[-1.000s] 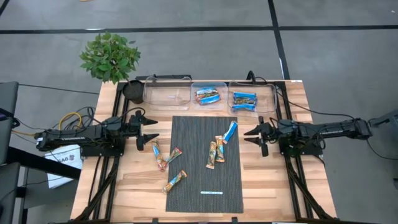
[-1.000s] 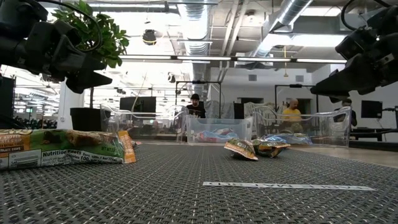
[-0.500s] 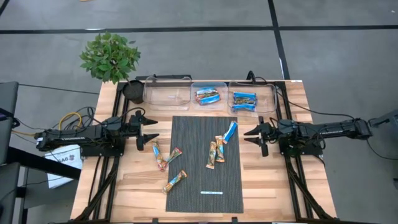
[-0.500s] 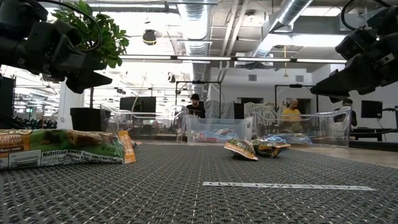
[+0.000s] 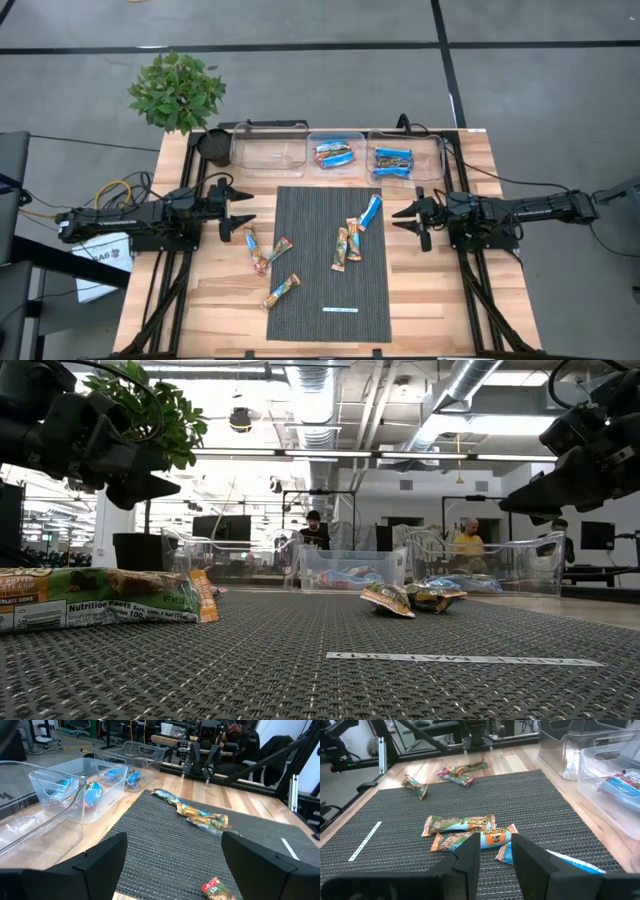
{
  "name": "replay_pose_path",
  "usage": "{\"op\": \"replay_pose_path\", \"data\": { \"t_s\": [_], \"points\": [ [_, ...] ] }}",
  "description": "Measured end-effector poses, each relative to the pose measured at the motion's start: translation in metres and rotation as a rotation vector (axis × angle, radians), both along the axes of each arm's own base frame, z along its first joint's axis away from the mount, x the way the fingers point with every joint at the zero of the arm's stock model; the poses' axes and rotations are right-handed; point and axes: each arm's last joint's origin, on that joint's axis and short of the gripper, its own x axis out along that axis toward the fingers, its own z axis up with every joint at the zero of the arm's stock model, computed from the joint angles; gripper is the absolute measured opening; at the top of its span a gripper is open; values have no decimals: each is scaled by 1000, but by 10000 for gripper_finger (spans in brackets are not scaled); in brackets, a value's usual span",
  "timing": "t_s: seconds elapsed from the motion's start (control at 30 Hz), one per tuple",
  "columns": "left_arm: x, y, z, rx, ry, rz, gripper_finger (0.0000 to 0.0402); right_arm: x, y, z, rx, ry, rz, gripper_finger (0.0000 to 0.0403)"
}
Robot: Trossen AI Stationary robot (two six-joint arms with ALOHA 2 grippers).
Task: Pick and place Granola Bars by type
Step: Put the red granola bar into the white bin
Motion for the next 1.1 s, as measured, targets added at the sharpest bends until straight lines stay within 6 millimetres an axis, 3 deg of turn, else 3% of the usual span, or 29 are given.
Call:
{"op": "replay_pose_path", "data": {
  "t_s": [0.2,0.43,0.73,0.9,1.1],
  "points": [
    [1,-1,6,-179,-90,-5,318,0,0,0,0,1,0,102],
    [0,-2,17,-201,-131,-41,318,0,0,0,0,1,0,102],
    [5,3,40,-104,177,88,318,0,0,0,0,1,0,102],
    [22,5,51,-63,277,82,318,0,0,0,0,1,0,102],
    [48,8,48,-26,429,42,318,0,0,0,0,1,1,102]
  ]
}}
